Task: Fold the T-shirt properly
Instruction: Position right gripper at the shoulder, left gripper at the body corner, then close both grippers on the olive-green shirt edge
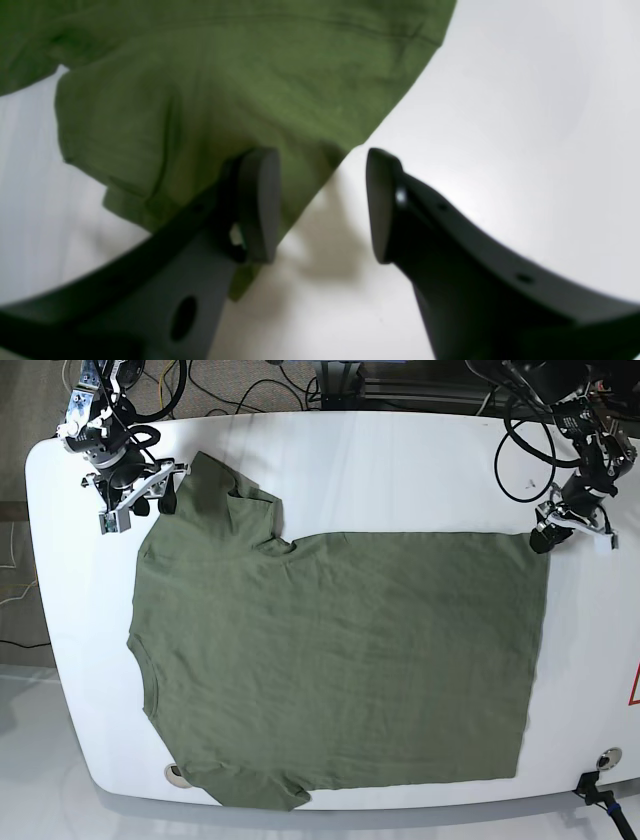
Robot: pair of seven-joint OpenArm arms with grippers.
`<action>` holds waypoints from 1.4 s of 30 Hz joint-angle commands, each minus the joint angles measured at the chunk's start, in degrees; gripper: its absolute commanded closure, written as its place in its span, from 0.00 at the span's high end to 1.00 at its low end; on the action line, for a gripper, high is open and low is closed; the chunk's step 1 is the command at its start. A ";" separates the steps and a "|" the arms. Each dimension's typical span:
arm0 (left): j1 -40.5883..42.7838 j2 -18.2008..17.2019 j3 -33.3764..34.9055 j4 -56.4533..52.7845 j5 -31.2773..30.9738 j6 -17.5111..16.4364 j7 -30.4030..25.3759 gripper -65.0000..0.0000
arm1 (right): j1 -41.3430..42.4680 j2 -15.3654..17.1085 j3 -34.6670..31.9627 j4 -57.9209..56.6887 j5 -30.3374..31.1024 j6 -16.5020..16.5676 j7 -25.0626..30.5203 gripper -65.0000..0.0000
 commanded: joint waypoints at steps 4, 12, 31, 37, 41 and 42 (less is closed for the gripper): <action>-0.03 -0.53 2.41 0.19 0.59 0.70 0.16 0.36 | 0.09 0.47 0.33 0.53 1.19 -0.15 0.78 0.42; -0.41 -0.32 3.63 -0.06 0.63 0.70 -0.86 0.39 | 0.12 0.50 0.30 0.51 1.16 -0.16 0.79 0.42; -0.28 0.07 4.34 0.02 1.44 -0.06 -2.01 0.00 | 2.01 0.71 0.22 -4.79 -0.40 -0.91 1.05 0.42; -0.30 0.04 4.31 0.05 1.53 0.05 -2.35 0.00 | 5.03 0.94 0.28 -14.22 -0.67 -1.59 1.54 0.42; -0.41 -0.01 4.18 -0.04 1.67 0.07 -2.19 0.00 | 6.66 1.51 0.35 -18.60 -0.91 -1.59 2.32 0.42; -0.26 -0.16 4.10 0.10 1.55 -0.13 -1.98 0.00 | 6.81 1.50 0.37 -19.22 -1.06 -1.56 2.41 0.43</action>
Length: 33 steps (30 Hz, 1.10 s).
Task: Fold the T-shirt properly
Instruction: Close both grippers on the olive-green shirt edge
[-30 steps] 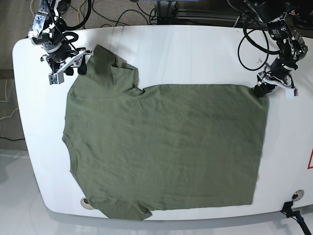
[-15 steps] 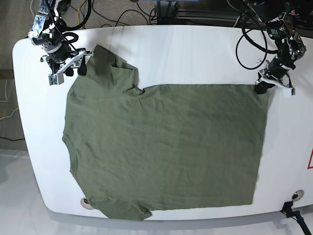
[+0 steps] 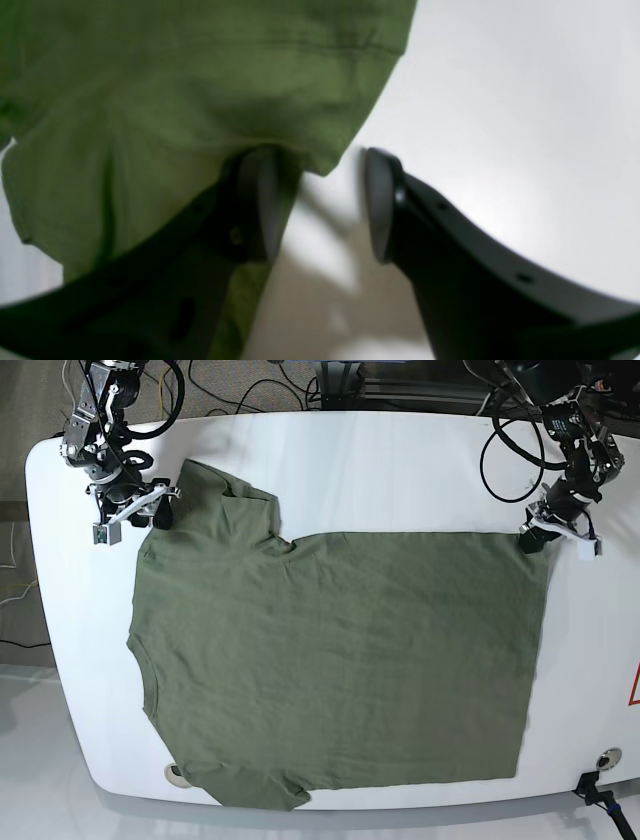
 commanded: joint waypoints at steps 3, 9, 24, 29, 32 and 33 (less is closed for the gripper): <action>-0.07 -0.93 -0.43 0.64 0.23 -0.04 0.30 0.00 | -0.05 0.33 -0.07 -2.18 -2.46 -0.75 -3.59 0.43; 0.46 -1.06 -0.11 0.66 0.19 0.18 0.21 0.00 | 1.53 0.37 -0.40 -5.49 -3.58 -0.54 -1.97 0.32; 1.59 -0.96 0.22 1.44 -0.79 0.14 2.13 0.00 | -0.48 1.46 3.31 1.13 -4.57 0.73 1.27 0.00; 4.30 -0.91 0.94 6.21 -0.75 0.14 1.50 0.00 | -5.65 1.38 7.17 7.50 -2.00 4.00 1.82 0.00; 6.41 -1.05 1.33 9.33 -0.86 0.15 1.65 0.00 | -8.47 1.59 8.99 10.66 -1.01 4.84 1.69 0.00; 7.07 -0.95 1.32 10.22 -0.89 0.14 1.62 0.00 | -9.37 1.50 9.39 11.74 -0.79 5.12 1.78 0.00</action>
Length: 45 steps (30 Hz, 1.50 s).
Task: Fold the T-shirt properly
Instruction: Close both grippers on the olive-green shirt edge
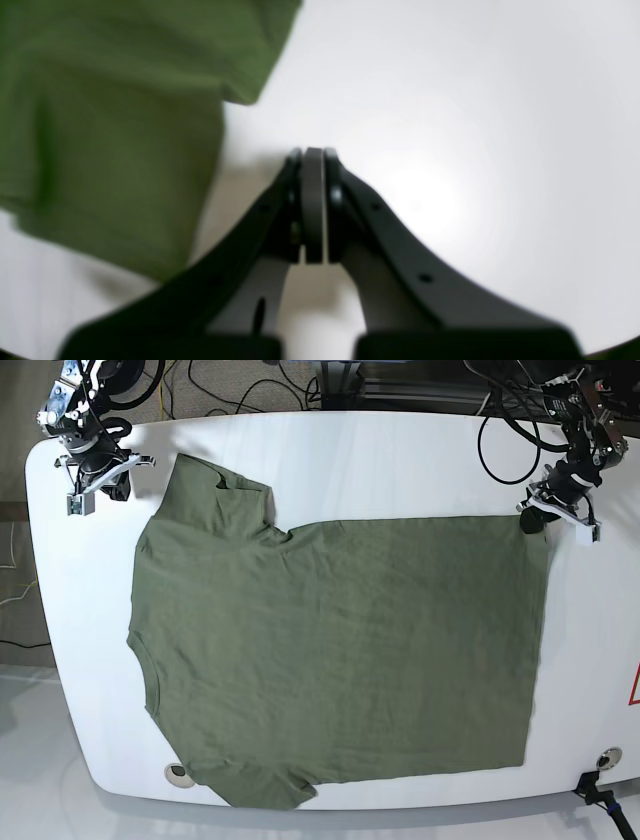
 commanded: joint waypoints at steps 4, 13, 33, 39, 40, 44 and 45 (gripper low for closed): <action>3.27 0.52 0.48 2.63 0.50 0.50 0.55 0.02 | 0.86 -1.72 0.84 3.11 0.94 1.59 1.50 0.01; 3.80 0.26 0.48 2.72 0.50 0.50 0.55 0.02 | 2.26 -3.12 1.11 3.11 1.38 1.59 1.50 0.01; 4.24 -0.71 0.31 10.01 3.76 0.59 0.37 0.02 | 2.44 -3.21 1.11 3.11 1.56 1.59 1.50 0.01; 4.15 -0.98 0.31 9.92 3.76 0.59 0.28 0.02 | 2.44 -5.23 1.19 3.02 4.02 3.52 1.41 0.01; 4.15 -0.98 0.31 9.92 3.76 0.59 0.28 0.02 | 2.44 -5.50 1.19 3.02 5.25 3.44 1.24 0.01; 4.06 -1.06 0.31 9.92 3.84 0.59 0.20 0.02 | 1.91 -6.38 1.19 2.76 9.38 3.08 1.06 0.07; 3.88 -1.42 0.31 10.01 3.84 0.59 0.20 0.02 | 1.82 -6.99 1.19 2.85 9.38 3.00 1.06 0.14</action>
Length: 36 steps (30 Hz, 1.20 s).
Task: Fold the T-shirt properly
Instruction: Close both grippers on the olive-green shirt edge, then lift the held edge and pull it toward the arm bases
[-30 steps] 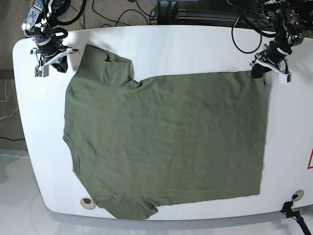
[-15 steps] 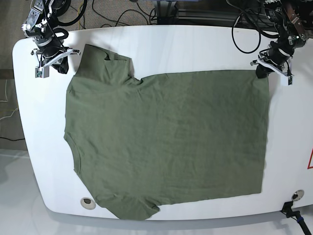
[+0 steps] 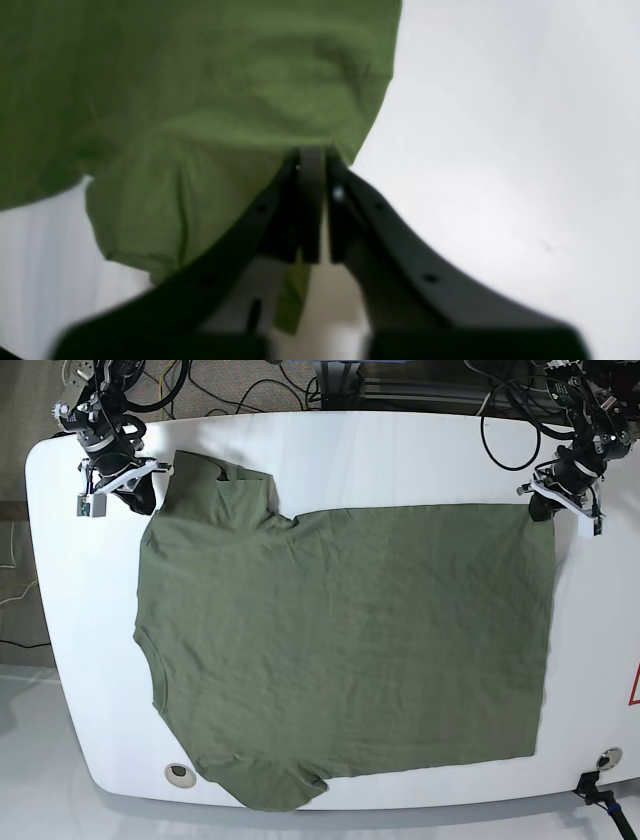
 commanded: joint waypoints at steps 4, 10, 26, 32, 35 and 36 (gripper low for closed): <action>-0.80 -1.92 -0.24 0.94 -0.72 -0.09 -1.09 0.02 | -0.89 -0.68 0.28 1.03 1.78 0.46 1.02 0.47; -0.88 -1.92 -0.24 0.94 -0.72 -0.09 -1.09 0.02 | -1.07 -2.70 0.36 0.86 1.87 0.55 1.02 0.56; -0.88 -1.92 0.11 1.03 -0.72 -0.09 -1.09 0.02 | -5.90 -4.28 0.10 -5.03 8.64 1.25 0.93 0.56; -0.88 -1.92 0.11 1.03 -0.72 -0.09 -1.01 0.02 | -6.34 -4.72 -0.25 -5.03 8.28 2.84 0.84 0.56; -0.88 -1.92 0.11 1.03 -0.72 -0.09 -0.92 0.02 | -6.08 -4.72 -1.39 -5.03 8.28 2.84 -1.18 0.56; -0.88 -1.92 0.11 1.03 -0.72 -0.09 -0.92 0.02 | -6.08 -4.72 -2.01 -5.03 8.46 2.84 -1.27 0.56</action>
